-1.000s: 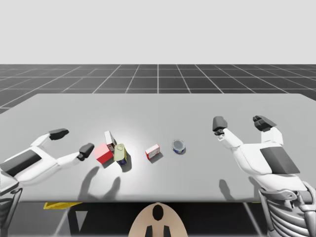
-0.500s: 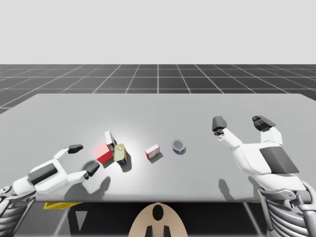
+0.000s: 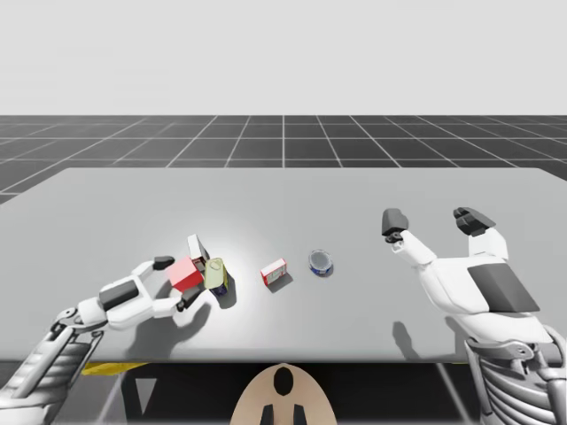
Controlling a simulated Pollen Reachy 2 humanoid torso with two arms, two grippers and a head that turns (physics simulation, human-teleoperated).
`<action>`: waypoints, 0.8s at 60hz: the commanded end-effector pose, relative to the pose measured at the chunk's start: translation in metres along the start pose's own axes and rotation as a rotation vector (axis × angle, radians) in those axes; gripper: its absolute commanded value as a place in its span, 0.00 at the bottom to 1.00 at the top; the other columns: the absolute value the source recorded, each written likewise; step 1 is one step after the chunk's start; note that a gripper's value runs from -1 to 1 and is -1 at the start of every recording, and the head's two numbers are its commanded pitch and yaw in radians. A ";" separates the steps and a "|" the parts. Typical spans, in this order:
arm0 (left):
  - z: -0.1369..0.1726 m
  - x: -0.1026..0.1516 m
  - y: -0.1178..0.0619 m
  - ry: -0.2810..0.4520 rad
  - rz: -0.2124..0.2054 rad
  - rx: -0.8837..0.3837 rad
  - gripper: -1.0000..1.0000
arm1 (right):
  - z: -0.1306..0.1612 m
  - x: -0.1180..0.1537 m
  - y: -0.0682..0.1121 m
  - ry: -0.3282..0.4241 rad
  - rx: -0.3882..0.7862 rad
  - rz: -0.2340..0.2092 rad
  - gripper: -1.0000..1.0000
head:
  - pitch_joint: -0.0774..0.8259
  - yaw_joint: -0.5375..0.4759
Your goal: Find the red cube and pick it up.
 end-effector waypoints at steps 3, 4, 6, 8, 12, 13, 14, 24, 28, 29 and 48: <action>-0.012 -0.002 0.002 0.013 0.016 -0.010 0.12 | 0.000 0.000 0.001 -0.001 -0.001 -0.013 0.00 | 0.86 0.96; -0.012 -0.003 0.002 0.013 0.014 -0.008 0.16 | 0.000 0.000 0.001 -0.001 -0.001 -0.013 0.00 | 0.86 0.96; -0.013 -0.004 0.002 0.013 0.011 -0.010 0.93 | 0.001 0.000 0.001 -0.001 0.000 -0.012 0.00 | 0.86 0.96; -0.013 -0.006 0.001 0.014 0.006 -0.014 1.00 | 0.001 0.000 0.001 -0.001 0.000 -0.012 0.00 | 0.86 0.96; -0.013 -0.009 0.001 0.024 -0.014 -0.012 1.00 | 0.001 0.000 0.001 -0.001 0.000 -0.012 0.00 | 0.85 0.96; -0.013 -0.009 0.001 0.022 -0.011 -0.015 1.00 | 0.001 0.000 0.001 -0.001 -0.001 -0.013 0.00 | 0.85 0.96; -0.013 -0.009 0.001 0.023 -0.012 -0.016 1.00 | 0.001 0.000 0.001 -0.001 -0.001 -0.014 0.00 | 0.84 0.96; -0.013 -0.012 0.000 0.031 -0.028 -0.017 1.00 | 0.001 0.001 0.001 -0.005 -0.003 -0.023 0.00 | 0.78 0.96; -0.013 -0.012 0.000 0.035 -0.034 -0.016 1.00 | 0.001 0.001 0.001 -0.006 -0.004 -0.028 0.00 | 0.72 0.96; -0.013 -0.012 0.000 0.035 -0.034 -0.016 1.00 | 0.001 0.001 0.001 -0.006 -0.004 -0.029 0.00 | 0.70 0.96; -0.005 -0.010 0.001 0.035 -0.046 -0.004 1.00 | 0.004 0.006 -0.007 -0.018 0.043 -0.115 0.00 | 0.42 0.95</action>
